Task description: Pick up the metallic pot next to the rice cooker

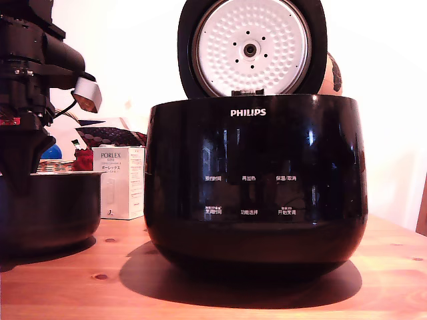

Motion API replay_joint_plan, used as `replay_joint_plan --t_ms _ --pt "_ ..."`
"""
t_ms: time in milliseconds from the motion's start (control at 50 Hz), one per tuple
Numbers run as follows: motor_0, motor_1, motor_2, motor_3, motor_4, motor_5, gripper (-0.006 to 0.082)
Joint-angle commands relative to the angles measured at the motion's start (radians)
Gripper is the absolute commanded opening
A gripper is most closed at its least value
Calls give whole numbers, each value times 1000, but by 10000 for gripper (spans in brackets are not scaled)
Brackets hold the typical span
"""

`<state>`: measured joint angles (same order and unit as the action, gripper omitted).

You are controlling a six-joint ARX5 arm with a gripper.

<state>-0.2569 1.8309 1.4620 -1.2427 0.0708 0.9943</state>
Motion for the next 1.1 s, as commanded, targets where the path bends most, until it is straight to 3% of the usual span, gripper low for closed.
replay_joint_plan --t_ms 0,640,920,1080 --pt "-11 -10 -16 -3 -8 -13 -24" --pt "-26 -219 -16 -45 -142 -55 -24" --pt "-83 -309 -16 -104 -177 -64 -24" --pt "-129 -367 -16 -115 -176 -138 -24"
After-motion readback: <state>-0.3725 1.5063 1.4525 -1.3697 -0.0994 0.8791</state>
